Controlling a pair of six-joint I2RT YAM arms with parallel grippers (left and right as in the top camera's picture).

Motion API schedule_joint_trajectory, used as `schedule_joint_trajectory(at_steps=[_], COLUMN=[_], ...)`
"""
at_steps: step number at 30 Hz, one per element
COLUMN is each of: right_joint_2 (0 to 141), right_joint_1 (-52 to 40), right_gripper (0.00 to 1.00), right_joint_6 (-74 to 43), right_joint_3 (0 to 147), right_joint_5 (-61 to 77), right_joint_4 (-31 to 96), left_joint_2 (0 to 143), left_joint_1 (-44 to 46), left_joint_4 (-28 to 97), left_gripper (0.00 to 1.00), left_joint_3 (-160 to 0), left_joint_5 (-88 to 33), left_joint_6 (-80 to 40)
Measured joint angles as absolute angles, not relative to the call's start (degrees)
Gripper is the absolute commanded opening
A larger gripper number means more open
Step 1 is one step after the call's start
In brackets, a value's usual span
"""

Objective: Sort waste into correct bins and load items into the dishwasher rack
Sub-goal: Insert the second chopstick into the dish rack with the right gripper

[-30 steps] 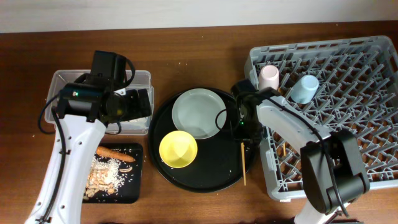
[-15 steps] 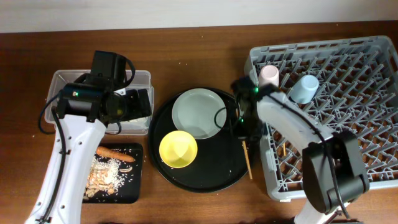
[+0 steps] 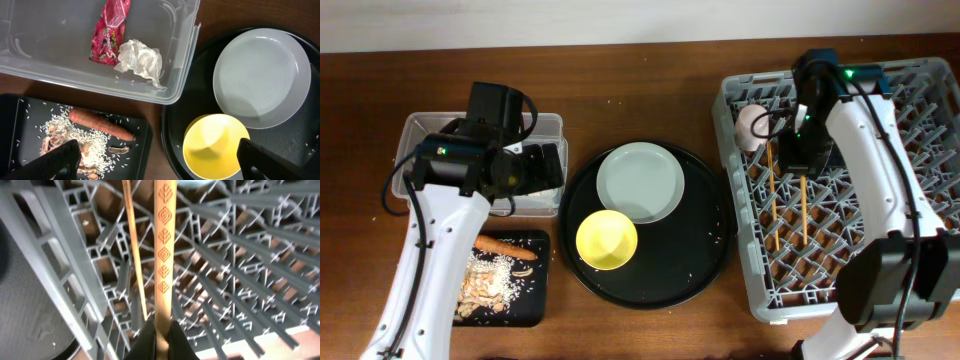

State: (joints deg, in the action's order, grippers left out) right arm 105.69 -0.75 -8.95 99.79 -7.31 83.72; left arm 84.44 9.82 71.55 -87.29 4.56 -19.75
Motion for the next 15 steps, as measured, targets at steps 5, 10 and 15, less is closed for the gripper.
schedule_joint_trajectory(at_steps=[5,10,15], right_joint_2=[106.37,110.28,111.22], right_joint_1=[-0.45,-0.45,-0.45], right_gripper=[0.04,0.08,0.42], right_joint_6=[-4.51,-1.26,-0.71], right_joint_3=[99.79,97.76,97.49], right_joint_5=[-7.53,-7.53,-7.64], right_joint_4=[81.71,80.25,79.66], left_joint_2=[84.44,84.44,84.44], left_joint_1=[9.82,9.82,9.82], left_joint_4=[71.53,71.55,71.53], left_gripper=[0.99,0.99,0.99], left_joint_3=[-87.29,-87.29,-87.29], left_joint_5=[4.56,4.56,4.56], left_joint_6=[-19.75,-19.75,-19.75])
